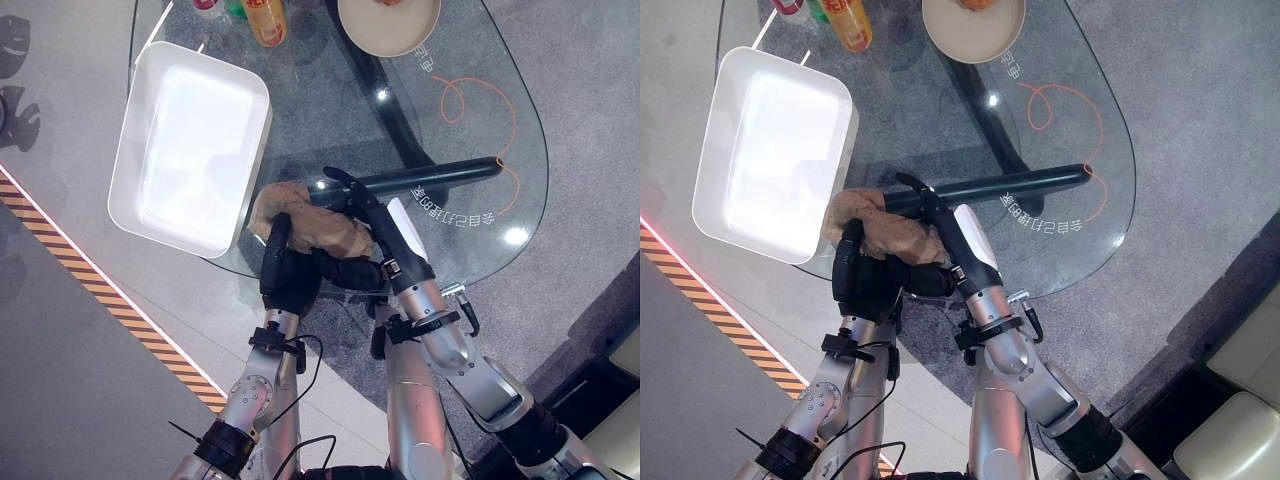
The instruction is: Wipe the table with a cloth and put it in the basket.
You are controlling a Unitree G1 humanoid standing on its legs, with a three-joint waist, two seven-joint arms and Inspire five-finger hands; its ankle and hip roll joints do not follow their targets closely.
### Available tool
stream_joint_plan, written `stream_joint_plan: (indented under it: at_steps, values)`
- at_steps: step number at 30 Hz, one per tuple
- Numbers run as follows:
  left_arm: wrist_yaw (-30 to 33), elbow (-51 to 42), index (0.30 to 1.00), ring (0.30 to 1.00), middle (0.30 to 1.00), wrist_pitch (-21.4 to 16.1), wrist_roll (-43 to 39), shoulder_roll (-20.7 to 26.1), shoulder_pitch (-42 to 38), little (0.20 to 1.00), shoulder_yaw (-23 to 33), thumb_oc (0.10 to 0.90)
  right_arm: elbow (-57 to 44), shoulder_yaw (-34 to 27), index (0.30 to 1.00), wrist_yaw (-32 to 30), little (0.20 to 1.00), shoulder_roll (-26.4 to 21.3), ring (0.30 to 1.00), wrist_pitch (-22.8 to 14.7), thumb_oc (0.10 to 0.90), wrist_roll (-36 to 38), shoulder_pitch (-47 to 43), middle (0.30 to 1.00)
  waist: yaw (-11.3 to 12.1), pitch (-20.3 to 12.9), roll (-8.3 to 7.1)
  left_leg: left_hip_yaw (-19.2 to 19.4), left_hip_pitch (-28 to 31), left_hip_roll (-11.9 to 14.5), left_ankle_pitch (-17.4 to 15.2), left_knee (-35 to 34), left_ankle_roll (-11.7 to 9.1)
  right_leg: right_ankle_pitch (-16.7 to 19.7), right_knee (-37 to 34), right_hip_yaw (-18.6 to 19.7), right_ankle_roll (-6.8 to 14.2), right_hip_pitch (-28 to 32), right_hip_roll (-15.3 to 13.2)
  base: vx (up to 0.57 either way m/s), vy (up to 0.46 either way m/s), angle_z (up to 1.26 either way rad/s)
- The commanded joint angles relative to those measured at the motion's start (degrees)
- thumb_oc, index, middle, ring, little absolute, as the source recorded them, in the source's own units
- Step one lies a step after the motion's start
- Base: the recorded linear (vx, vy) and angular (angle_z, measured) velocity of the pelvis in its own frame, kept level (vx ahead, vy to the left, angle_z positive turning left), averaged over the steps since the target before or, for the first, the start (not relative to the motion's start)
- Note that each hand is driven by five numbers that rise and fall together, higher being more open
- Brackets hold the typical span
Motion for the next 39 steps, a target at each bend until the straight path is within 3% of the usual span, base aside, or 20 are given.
stream_joint_plan:
  at_steps: [1, 18, 27, 31, 35, 39]
  values:
    - [-6.79, -14.55, 0.300, 0.300, 0.300, 0.03, 1.89, 0.91, 4.45, 0.200, 2.44, 0.100, -7.19, -12.53, 0.900, -10.20, 0.900, -0.53, 0.900, -3.72, 0.800, -0.40, -1.38, 0.900, -0.05, -1.43, -0.19, 4.86, -1.56, -3.81, -1.55, 2.18, 4.40, 2.59, -4.86, 0.01, -0.14, 2.93, 5.30, 0.00, 0.000, 0.00]
    - [-7.18, -14.47, 0.300, 0.300, 0.300, -1.03, 3.32, 1.32, 5.64, 0.200, 4.01, 0.100, -9.49, -17.51, 0.900, -14.40, 0.900, -0.98, 0.900, -8.35, 0.800, 1.79, 1.75, 0.900, -0.81, -1.43, -0.71, 5.43, -1.74, -3.20, -1.88, 2.34, 4.22, 2.41, -4.84, 0.34, -0.11, 2.76, 5.70, 0.00, 0.000, 0.00]
    - [-7.02, -15.47, 0.300, 0.300, 0.300, -8.62, 15.67, 2.93, 5.34, 0.200, 6.99, 0.100, -8.92, -16.87, 0.900, -8.22, 0.900, -1.65, 0.900, -6.00, 0.800, 6.22, 4.24, 0.900, -0.83, -1.43, -0.14, 5.66, -1.85, -3.22, -1.59, 2.09, 4.08, 2.12, -4.86, 0.70, -0.23, 2.49, 5.80, 0.00, 0.002, 0.00]
    - [-5.39, -16.63, 0.300, 0.300, 0.300, -12.35, 22.07, 4.74, 4.93, 0.200, 11.21, 0.100, -7.31, -16.48, 0.900, -4.81, 0.900, -2.00, 0.900, -5.64, 0.800, 8.95, 6.91, 0.900, -0.61, -1.43, 0.67, 5.34, -1.76, -3.31, -1.37, 2.29, 3.93, 1.59, -4.52, 0.59, -0.38, 2.73, 5.63, 0.01, 0.044, -0.01]
    - [-0.47, -18.45, 0.300, 0.300, 0.300, -15.88, 28.70, 5.96, 4.55, 0.200, 14.77, 0.100, -6.93, -16.37, 0.900, -1.70, 0.900, -2.36, 0.900, -4.60, 0.800, 10.19, 9.32, 0.900, -0.46, -1.43, 1.70, 4.91, -2.08, -3.59, -1.22, 2.75, 3.88, 1.20, -3.93, 0.75, -0.52, 2.48, 5.55, 0.01, 0.059, -0.02]
    - [7.03, -19.79, 0.300, 0.300, 0.300, -20.15, 40.20, 7.73, 3.73, 0.200, 18.14, 0.100, -6.76, -16.01, 0.900, 0.38, 0.900, -2.53, 0.900, -2.64, 0.800, 11.48, 10.44, 0.900, -0.30, -1.43, 2.47, 4.57, -2.60, -3.82, -1.14, 3.22, 3.75, 0.68, -3.30, 0.65, -0.73, 2.03, 5.34, 0.01, 0.061, -0.05]
